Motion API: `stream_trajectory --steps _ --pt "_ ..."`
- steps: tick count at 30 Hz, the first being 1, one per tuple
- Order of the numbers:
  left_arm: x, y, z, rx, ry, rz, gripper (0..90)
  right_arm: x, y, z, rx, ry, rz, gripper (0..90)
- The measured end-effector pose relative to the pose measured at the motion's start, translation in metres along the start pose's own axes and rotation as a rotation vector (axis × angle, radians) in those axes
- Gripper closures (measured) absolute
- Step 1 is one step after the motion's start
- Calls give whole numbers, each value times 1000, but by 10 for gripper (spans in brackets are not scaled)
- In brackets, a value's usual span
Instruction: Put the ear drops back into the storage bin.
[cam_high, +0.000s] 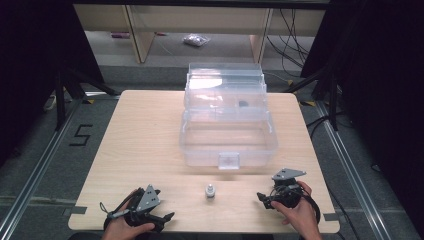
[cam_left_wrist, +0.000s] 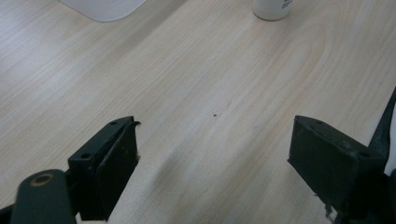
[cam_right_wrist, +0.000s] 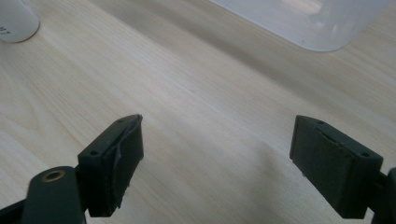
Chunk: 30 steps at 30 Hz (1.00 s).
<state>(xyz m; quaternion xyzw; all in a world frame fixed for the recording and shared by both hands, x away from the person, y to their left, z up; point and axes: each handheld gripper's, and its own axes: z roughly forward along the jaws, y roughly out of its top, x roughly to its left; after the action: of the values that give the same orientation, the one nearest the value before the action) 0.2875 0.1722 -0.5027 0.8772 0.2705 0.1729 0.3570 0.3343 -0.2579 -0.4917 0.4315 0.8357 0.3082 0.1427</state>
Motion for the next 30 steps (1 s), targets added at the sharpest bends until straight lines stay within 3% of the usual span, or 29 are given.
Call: stream_trajectory --steps 1,2,3,4,5,8,11,12,13,14,15,21,25,30 --pt "0 0 0 0 0 0 151 0 0 0 0 0 0 182" --pt "0 0 0 2 1 -13 151 5 4 -2 53 15 18 181" --pt "1 0 -1 8 -9 -9 151 4 6 -2 57 20 -11 181" --pt "1 0 -1 8 -9 -9 151 4 6 -2 57 20 -11 181" --pt "3 0 -1 18 -6 14 151 7 11 -2 80 24 -33 179" --pt "4 -2 -1 11 -1 -14 151 10 17 0 97 32 -52 179" --pt "6 -3 -3 11 7 1 151 15 25 2 121 39 -90 179" --pt "7 -4 -4 22 2 6 151 20 31 2 167 60 -90 179" --pt "9 -5 -6 43 0 35 151 22 33 3 167 57 -111 180" --pt "9 -5 -6 43 0 35 151 24 36 5 167 57 -135 179" --pt "7 -6 -4 13 6 1 151 26 39 5 180 60 -135 180" --pt "6 -6 -5 27 -3 12 151 39 54 10 207 82 -222 198" --pt "6 -6 -4 29 -7 10 151 47 63 12 227 98 -243 223" --pt "6 -7 -4 36 -9 11 151 63 80 19 241 125 -333 276"
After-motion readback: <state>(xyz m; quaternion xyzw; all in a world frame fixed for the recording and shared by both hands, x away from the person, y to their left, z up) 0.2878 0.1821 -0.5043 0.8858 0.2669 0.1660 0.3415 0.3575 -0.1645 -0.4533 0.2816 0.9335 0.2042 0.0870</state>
